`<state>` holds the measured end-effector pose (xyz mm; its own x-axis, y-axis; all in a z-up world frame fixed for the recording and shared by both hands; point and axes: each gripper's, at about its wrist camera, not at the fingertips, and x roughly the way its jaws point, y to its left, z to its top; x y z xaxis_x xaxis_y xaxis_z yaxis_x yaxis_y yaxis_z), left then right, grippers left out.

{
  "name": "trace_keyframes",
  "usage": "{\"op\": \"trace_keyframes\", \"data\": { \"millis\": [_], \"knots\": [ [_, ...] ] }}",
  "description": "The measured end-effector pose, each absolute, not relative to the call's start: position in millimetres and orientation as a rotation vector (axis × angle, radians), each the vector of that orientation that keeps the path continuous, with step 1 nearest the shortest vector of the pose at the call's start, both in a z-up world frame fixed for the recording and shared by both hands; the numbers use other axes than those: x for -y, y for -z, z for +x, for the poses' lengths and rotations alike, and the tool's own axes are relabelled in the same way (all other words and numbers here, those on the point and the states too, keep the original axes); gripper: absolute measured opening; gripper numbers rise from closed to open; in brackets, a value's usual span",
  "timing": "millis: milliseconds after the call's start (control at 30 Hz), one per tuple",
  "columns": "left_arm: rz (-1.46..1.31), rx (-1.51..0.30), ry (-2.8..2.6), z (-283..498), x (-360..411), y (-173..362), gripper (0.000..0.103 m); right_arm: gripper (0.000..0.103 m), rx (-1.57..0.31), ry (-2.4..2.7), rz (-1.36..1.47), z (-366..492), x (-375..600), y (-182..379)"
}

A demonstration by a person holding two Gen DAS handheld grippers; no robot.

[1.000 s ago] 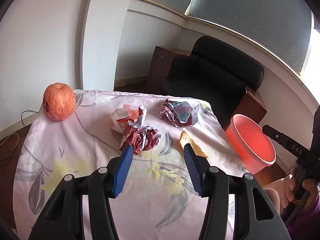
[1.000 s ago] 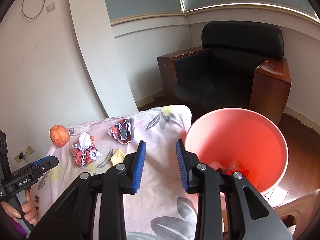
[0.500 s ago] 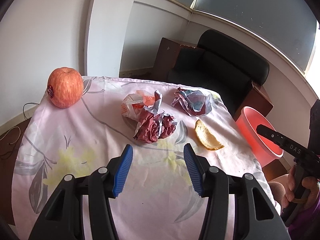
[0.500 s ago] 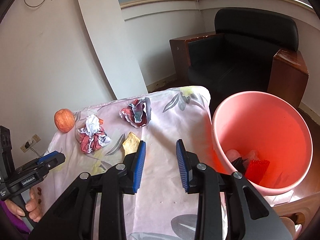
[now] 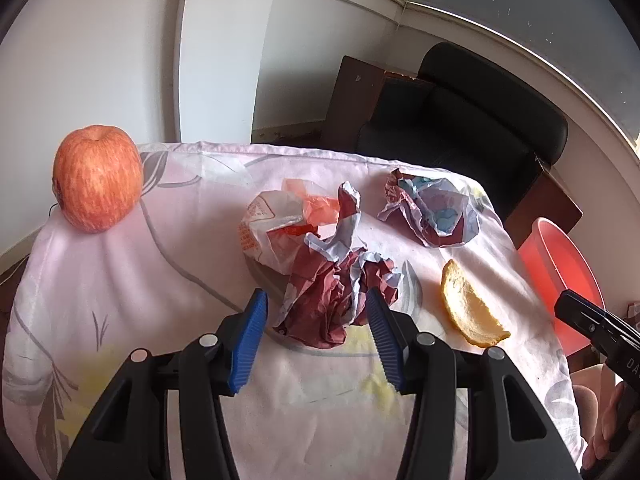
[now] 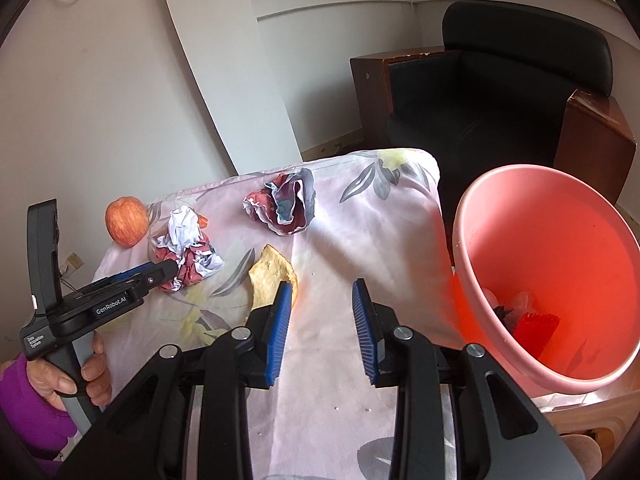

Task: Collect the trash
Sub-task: 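Grasp the pale orange peel with the right tool while the left tool grasps the crumpled red foil, then carry the peel and red foil over the pink bucket and open both tools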

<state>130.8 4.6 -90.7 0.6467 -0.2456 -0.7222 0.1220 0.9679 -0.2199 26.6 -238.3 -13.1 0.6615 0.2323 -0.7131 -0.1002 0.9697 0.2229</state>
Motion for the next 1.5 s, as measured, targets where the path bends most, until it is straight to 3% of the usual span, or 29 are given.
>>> {"op": "trace_keyframes", "data": {
  "millis": [133,167,267,733,1000,1200,1300,1500],
  "knots": [
    [-0.165,-0.838,0.230,128,-7,93,0.032,0.032,-0.844,-0.204,0.181,31,235,18],
    [-0.168,-0.836,0.236,127,-9,92,0.023,0.032,-0.849,-0.209,0.188,33,235,19],
    [-0.188,-0.831,0.251,121,-14,89,0.020,0.032,-0.868,-0.230,0.218,37,232,23],
    [-0.242,-0.789,0.284,89,-32,77,0.020,0.032,-0.999,-0.258,0.299,61,215,54],
    [-0.254,-0.784,0.283,86,-34,75,0.020,0.031,-1.003,-0.257,0.204,60,197,60],
    [-0.247,-0.781,0.290,82,-30,73,0.020,0.020,-0.992,-0.265,0.180,56,194,62],
    [-0.245,-0.782,0.292,80,-27,72,0.020,0.008,-0.976,-0.276,0.163,52,191,60],
    [-0.237,-0.775,0.299,75,-24,67,0.020,0.005,-0.921,-0.292,0.159,45,193,45]
  ]
}}
